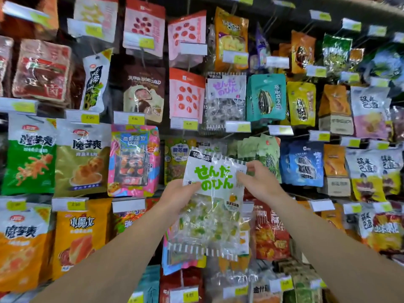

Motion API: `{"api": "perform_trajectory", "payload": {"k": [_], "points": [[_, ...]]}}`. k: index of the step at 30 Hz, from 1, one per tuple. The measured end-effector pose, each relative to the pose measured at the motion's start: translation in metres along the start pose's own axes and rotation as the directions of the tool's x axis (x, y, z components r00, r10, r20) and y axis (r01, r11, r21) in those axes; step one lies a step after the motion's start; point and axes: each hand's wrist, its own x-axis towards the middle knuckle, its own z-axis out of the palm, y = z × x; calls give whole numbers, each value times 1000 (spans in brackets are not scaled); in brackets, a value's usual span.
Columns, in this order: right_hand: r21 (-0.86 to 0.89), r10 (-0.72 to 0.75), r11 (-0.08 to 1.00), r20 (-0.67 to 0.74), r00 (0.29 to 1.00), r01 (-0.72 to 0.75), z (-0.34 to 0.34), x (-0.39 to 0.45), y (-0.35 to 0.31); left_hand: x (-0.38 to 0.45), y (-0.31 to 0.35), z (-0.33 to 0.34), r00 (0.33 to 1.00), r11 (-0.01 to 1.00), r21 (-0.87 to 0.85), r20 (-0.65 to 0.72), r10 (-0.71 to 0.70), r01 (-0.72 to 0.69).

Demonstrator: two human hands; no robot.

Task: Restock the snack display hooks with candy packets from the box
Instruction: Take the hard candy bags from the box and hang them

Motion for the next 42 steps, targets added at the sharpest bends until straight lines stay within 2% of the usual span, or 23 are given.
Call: {"api": "perform_trajectory", "payload": {"k": [4,6,12,15,19,22,26,29,36,42], "points": [[-78,-75,994,10,997,76,-1,54,9,35,-7,9,998,1000,4,-54,9,-9],[-172,-146,975,-15,989,141,-4,77,11,49,-7,14,996,1000,-7,-85,18,-18],[-404,-391,847,-34,920,345,-20,156,28,97,-7,43,991,999,11,-128,43,-42],[-439,-470,803,-51,881,403,-30,190,35,118,-7,59,987,997,31,-142,71,-67],[-482,-527,745,-2,850,461,-38,223,47,137,-8,79,981,993,79,-163,102,-90],[-499,-591,700,-3,806,511,-40,239,57,153,-13,92,973,992,66,-199,120,-109],[-464,-676,689,-134,725,557,-44,249,58,167,-17,107,967,992,24,-221,128,-126],[-404,-664,725,-193,723,558,-49,258,55,174,-12,117,957,988,23,-246,155,-154],[-373,-670,724,-178,721,580,-52,264,53,198,9,130,946,992,-6,-300,122,-130],[-358,-677,719,-167,717,596,-55,263,55,210,8,130,939,1000,5,-344,28,-28]]}}
